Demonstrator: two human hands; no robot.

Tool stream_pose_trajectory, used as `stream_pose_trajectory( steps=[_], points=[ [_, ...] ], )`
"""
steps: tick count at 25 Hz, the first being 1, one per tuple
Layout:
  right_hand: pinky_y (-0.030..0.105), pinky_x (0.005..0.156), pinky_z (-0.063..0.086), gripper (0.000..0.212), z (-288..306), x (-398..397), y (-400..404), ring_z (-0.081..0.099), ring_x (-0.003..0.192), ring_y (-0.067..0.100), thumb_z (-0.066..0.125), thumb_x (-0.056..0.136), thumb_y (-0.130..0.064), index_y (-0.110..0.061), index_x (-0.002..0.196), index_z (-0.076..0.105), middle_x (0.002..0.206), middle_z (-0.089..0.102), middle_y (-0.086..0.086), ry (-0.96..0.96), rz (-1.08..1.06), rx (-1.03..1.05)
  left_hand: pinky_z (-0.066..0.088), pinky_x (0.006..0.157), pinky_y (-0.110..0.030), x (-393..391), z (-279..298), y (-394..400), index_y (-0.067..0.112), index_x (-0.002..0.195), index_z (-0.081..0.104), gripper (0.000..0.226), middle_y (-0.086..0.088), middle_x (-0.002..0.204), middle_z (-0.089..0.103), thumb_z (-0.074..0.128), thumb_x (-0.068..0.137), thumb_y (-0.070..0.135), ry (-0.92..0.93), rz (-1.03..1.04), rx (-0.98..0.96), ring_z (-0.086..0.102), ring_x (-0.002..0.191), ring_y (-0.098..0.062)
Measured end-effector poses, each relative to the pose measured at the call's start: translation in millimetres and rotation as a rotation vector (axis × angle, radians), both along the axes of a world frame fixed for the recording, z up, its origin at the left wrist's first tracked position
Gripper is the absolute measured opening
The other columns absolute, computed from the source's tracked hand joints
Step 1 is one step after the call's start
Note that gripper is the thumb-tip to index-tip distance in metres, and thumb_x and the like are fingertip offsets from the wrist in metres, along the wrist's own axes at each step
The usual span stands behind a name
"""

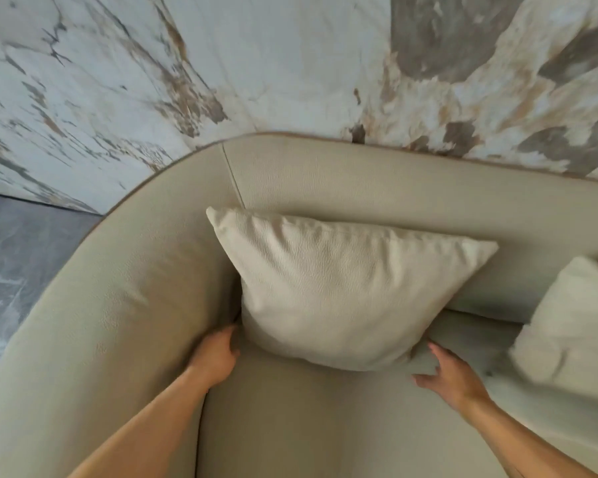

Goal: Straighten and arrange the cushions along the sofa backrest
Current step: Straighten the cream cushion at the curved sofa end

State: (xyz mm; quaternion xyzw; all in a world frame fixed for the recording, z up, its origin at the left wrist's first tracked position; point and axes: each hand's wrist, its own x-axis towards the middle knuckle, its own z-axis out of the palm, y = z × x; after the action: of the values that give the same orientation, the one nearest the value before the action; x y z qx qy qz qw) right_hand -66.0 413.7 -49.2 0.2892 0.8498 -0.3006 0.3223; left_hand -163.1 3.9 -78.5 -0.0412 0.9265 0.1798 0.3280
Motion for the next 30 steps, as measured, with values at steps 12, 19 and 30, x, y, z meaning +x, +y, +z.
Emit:
stream_pose_trajectory(
  steps=[12, 19, 30],
  points=[
    [0.042, 0.079, 0.054, 0.031, -105.1, -10.6, -14.5, 0.066, 0.09, 0.027, 0.078, 0.074, -0.022, -0.023, 0.099, 0.06, 0.093, 0.071, -0.001, 0.167, -0.173, 0.033, 0.045, 0.096, -0.042, -18.2, -104.1, 17.7, 0.006, 0.121, 0.059, 0.038, -0.018, 0.125, 0.063, 0.057, 0.083, 0.007, 0.158, 0.192, 0.172, 0.057, 0.117, -0.037],
    [0.031, 0.064, 0.044, 0.016, -91.0, -8.7, -5.1, 0.064, 0.089, 0.031, 0.056, 0.093, -0.029, -0.02, 0.106, 0.057, 0.097, 0.07, 0.006, 0.101, 0.082, 0.248, 0.049, 0.093, -0.042, -19.6, -96.6, 16.4, 0.025, 0.126, 0.051, 0.041, -0.005, 0.127, 0.062, 0.045, 0.087, 0.038, 0.068, 0.165, -0.085, 0.058, 0.115, -0.029],
    [0.04, 0.083, 0.051, 0.066, -86.8, 10.4, -16.0, 0.055, 0.109, 0.023, 0.077, 0.072, -0.043, -0.028, 0.125, 0.042, 0.121, 0.052, -0.004, 0.165, 0.047, 0.143, 0.049, 0.09, -0.038, -6.8, -69.1, 23.0, 0.024, 0.142, 0.039, 0.063, -0.008, 0.131, 0.061, 0.053, 0.082, 0.01, 0.124, 0.294, 0.163, 0.06, 0.115, -0.031]
  ],
)
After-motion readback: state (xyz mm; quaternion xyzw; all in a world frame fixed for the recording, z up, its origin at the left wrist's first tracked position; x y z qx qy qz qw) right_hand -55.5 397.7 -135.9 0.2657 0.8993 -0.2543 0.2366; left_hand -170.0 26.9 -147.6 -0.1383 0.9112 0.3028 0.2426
